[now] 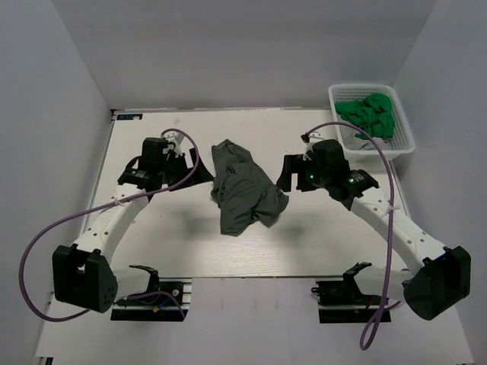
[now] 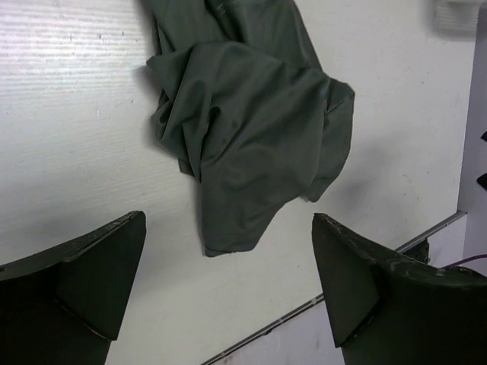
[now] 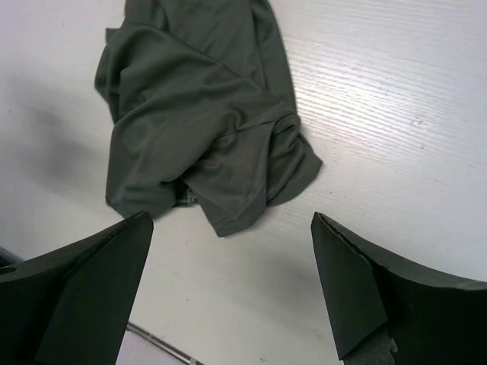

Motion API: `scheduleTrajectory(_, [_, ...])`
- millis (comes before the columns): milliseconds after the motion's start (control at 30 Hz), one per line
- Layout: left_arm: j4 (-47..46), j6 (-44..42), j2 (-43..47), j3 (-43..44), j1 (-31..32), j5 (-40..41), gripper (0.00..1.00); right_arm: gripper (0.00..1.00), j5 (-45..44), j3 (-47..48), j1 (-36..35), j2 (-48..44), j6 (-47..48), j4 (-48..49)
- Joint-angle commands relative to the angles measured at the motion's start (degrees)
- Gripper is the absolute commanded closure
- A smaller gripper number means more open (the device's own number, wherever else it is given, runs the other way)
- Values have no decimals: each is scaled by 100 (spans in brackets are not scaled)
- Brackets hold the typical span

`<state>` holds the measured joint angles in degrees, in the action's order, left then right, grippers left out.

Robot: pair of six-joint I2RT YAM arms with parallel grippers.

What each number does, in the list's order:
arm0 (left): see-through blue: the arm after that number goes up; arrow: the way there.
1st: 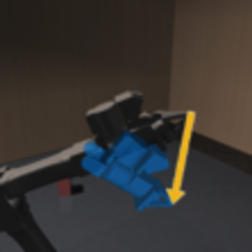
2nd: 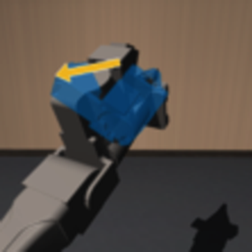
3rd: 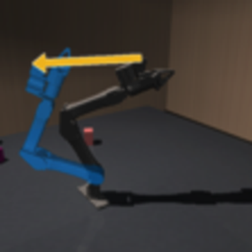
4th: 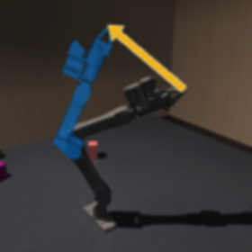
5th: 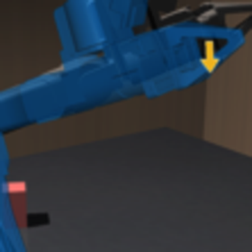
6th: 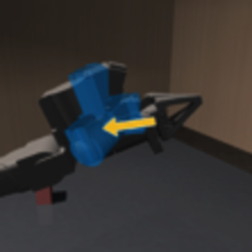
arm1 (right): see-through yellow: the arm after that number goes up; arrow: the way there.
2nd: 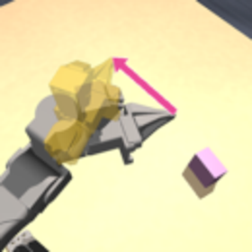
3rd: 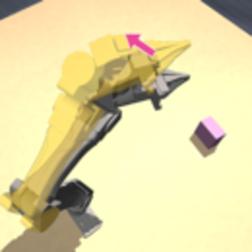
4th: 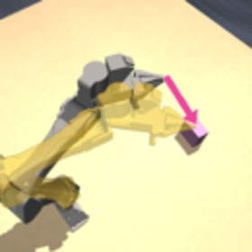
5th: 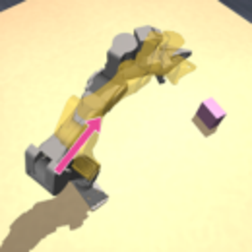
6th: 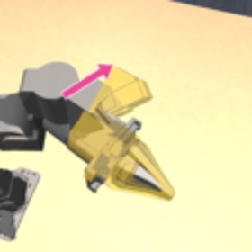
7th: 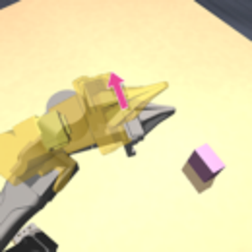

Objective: Fold and stack the t-shirts
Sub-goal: Flatten out the tshirt

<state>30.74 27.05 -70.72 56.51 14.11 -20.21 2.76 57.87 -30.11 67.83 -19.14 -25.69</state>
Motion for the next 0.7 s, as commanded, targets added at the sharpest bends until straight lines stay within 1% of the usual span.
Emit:
scheduleTrajectory(0, [-85,-7,-38,-227,13,-141,0,10,-583,-47,14,-86,-161,64])
scheduleTrajectory(33, [-155,-7,-178,-420,83,-255,0,10,-845,-152,14,-95,-143,169])
scheduleTrajectory(67, [-226,-7,-266,-509,83,-377,0,10,-883,-205,31,-104,-126,248])
scheduleTrajectory(100, [-427,-7,-345,-631,249,-718,0,10,-848,-345,23,-112,57,406])
scheduleTrajectory(133, [-568,-7,-424,-876,337,-904,0,10,-978,-485,14,-112,33,520])
scheduleTrajectory(200, [-858,73,-618,-1080,530,-976,0,10,-997,-574,5,-60,-116,583])
scheduleTrajectory(300, [-790,160,-898,-1204,1065,-635,0,10,-1085,-662,5,89,-247,609])
scheduleTrajectory(400, [-789,160,-1153,-1090,1357,-423,0,10,-1243,-602,-4,440,-292,452])
scheduleTrajectory(467, [-675,160,-1338,-1003,1559,-134,2,14,-1200,-496,-12,668,-301,311])
scheduleTrajectory(600, [-420,-23,-1857,-739,1787,280,12,14,-1199,-601,5,854,-380,547])
scheduleTrajectory(667, [-420,-24,-1998,-738,1859,395,21,12,-1156,-636,-21,898,-328,574])
